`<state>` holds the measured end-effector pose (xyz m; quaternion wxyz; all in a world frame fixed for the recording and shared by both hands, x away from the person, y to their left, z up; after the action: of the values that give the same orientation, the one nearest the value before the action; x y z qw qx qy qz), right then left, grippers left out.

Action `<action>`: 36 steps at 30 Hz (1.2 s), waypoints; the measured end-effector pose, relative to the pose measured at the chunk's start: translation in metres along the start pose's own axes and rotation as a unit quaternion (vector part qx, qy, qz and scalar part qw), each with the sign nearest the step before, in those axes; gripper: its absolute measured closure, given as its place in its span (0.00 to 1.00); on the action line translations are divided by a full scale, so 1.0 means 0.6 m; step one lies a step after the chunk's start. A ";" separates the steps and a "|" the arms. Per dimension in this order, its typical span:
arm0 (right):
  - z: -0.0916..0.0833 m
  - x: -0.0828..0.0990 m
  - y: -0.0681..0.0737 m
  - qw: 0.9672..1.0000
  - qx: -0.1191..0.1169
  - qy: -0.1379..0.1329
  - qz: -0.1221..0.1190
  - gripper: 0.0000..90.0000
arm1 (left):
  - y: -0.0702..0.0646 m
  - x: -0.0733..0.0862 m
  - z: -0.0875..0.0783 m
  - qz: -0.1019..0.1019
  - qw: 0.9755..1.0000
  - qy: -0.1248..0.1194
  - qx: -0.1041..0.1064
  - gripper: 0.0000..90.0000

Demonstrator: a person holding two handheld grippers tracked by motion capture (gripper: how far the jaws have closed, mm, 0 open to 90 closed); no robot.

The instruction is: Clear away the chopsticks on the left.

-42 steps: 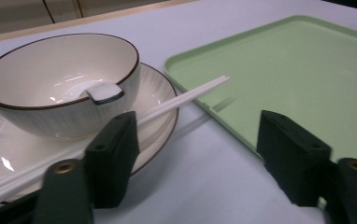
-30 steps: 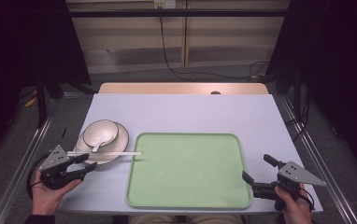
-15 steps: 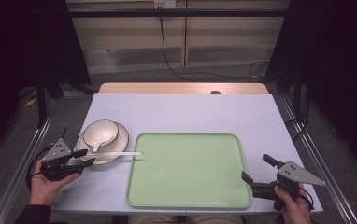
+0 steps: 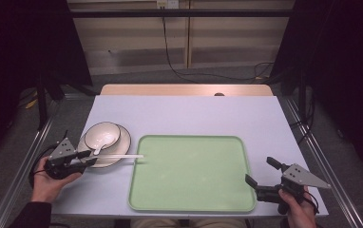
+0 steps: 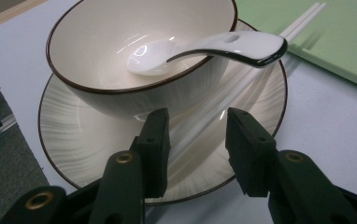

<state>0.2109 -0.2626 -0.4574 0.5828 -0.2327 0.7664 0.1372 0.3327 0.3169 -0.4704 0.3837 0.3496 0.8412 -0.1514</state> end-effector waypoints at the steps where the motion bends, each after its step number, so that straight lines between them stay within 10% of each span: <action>1: 0.000 0.000 0.000 1.000 0.000 0.000 0.000 0.02 | -0.001 0.000 0.002 -0.001 1.000 -0.001 0.000 0.68; 36: 0.000 -0.001 0.000 1.000 0.000 -0.004 0.004 0.02 | -0.033 -0.021 0.028 0.063 0.995 0.055 0.050 0.84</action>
<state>0.2112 -0.2624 -0.4567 0.5851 -0.2292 0.7651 0.1410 0.3336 0.2880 -0.4726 0.3279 0.4286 0.8284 -0.1499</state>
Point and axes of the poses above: each handheld gripper's, and its own axes: z roughly forward along the jaws, x roughly out of its underside, y roughly to its left, the point moved 4 cm from there along z, roughly forward along the jaws, and after that the axes turned 7 degrees about -z, right-handed, at the moved point
